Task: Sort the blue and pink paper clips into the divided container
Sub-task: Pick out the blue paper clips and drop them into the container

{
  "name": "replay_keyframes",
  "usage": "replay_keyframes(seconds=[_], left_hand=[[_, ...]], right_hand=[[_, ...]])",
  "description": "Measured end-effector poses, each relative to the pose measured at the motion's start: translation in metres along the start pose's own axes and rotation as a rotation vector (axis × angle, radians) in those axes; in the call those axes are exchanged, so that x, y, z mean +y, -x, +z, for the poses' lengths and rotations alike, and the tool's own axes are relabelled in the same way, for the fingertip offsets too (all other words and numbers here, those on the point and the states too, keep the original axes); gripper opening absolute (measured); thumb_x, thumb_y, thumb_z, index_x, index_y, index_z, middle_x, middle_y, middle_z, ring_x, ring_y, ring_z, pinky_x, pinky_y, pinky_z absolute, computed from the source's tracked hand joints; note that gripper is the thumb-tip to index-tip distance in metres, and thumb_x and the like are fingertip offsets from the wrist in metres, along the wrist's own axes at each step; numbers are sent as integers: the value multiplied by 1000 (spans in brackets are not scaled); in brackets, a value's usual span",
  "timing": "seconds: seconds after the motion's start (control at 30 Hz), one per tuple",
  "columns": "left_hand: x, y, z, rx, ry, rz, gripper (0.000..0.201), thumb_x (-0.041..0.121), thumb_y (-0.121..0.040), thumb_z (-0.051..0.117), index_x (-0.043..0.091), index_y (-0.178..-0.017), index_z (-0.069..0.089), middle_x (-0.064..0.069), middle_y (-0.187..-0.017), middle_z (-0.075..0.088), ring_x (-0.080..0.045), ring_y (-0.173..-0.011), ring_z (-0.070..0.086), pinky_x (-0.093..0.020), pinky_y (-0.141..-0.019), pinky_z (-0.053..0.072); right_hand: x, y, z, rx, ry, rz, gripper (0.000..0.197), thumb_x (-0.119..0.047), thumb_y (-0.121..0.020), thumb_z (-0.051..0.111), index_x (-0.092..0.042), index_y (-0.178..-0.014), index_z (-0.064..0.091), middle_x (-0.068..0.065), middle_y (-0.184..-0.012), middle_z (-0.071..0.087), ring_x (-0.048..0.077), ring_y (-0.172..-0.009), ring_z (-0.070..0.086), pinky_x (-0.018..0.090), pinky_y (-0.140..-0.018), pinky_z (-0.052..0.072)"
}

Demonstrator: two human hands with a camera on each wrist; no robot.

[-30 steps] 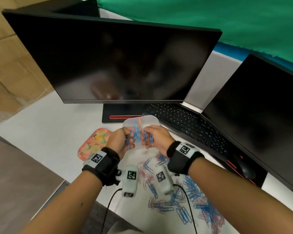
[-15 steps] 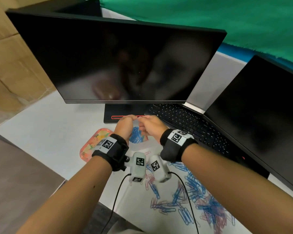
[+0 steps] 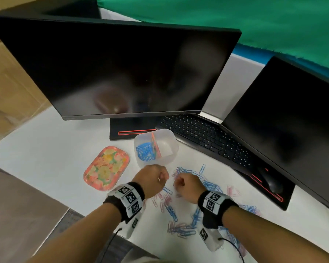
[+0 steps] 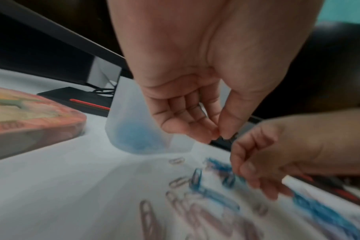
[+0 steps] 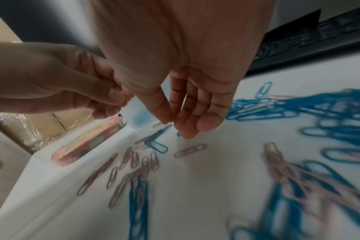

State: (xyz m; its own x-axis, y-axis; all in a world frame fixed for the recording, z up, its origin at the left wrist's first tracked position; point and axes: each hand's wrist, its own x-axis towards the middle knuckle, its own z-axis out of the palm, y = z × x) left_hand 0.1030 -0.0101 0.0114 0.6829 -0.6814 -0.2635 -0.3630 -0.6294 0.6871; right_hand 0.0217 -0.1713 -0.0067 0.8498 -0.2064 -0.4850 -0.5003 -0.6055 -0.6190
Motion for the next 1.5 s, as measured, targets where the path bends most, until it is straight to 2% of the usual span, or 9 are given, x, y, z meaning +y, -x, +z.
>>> replay_keyframes(seconds=[0.1, 0.3, 0.47, 0.73, 0.9, 1.13, 1.23, 1.33, 1.5], left_hand=[[-6, -2, 17, -105, -180, 30, 24, 14, -84, 48, 24, -98, 66, 2, -102, 62, -21, -94, 59, -27, -82, 47], [-11, -9, 40, -189, -403, 134, 32, 19, -88, 49, 24, -118, 60, 0, -118, 53, -23, -113, 52, -32, -88, 44], [-14, -13, 47, -168, -453, 155, 20, 22, -88, 50, 22, -103, 64, -2, -109, 55, -24, -104, 55, -34, -81, 48], [-15, -15, 44, -163, -472, 139, 12, 20, -88, 49, 18, -95, 58, -3, -105, 55, -24, -98, 55, -36, -80, 47], [-16, -11, 39, -120, -300, 138, 12, 14, -83, 46, 24, -84, 52, 2, -90, 61, -21, -84, 58, -32, -73, 48], [-13, -6, 39, -87, -48, 87, 31, 4, -86, 43, 15, -106, 63, -3, -96, 61, -13, -79, 52, -18, -75, 42], [-14, -7, 44, -112, 24, 36, 30, -1, -84, 47, 25, -84, 62, 0, -90, 60, -14, -82, 54, -18, -76, 43], [-14, -9, 50, -115, 85, -43, 28, 5, -87, 50, 28, -71, 55, 6, -78, 59, -17, -78, 55, -22, -71, 45], [-5, -13, 51, -86, -51, -29, 9, 17, -86, 51, 23, -82, 57, -2, -88, 62, -20, -83, 57, -29, -76, 48]], right_hand=[[19, 11, 5, 1, 16, -19, 11, -9, -85, 52, -9, -82, 63, 7, -86, 68, 22, -82, 62, 32, -75, 51], [45, 35, 3, 51, 18, -57, 10, -9, -85, 55, -13, -81, 64, 6, -74, 63, 20, -68, 58, 30, -64, 50], [61, 52, 4, 68, 75, -84, 13, -15, -82, 55, -27, -80, 59, -6, -76, 58, 17, -71, 58, 32, -68, 53], [87, 77, 12, 85, 98, -120, 17, -16, -79, 52, -32, -76, 56, -11, -77, 55, 6, -71, 54, 27, -70, 50], [103, 90, 5, 191, 66, -130, 18, -12, -80, 56, -31, -76, 57, -11, -76, 57, 5, -69, 53, 27, -67, 50], [135, 110, -13, 293, 24, 6, 12, -16, -88, 56, -28, -89, 59, -9, -84, 59, 6, -75, 58, 26, -68, 52], [146, 118, -18, 314, 38, 93, 14, -16, -90, 54, -29, -92, 57, -8, -84, 57, 5, -72, 56, 20, -65, 48], [152, 120, -16, 331, 75, 89, 16, -17, -90, 53, -33, -92, 55, -10, -91, 54, 3, -79, 55, 22, -74, 50], [154, 122, -5, 291, 178, 15, 14, -21, -92, 51, -24, -101, 62, -14, -97, 47, 3, -92, 49, 16, -81, 44]])
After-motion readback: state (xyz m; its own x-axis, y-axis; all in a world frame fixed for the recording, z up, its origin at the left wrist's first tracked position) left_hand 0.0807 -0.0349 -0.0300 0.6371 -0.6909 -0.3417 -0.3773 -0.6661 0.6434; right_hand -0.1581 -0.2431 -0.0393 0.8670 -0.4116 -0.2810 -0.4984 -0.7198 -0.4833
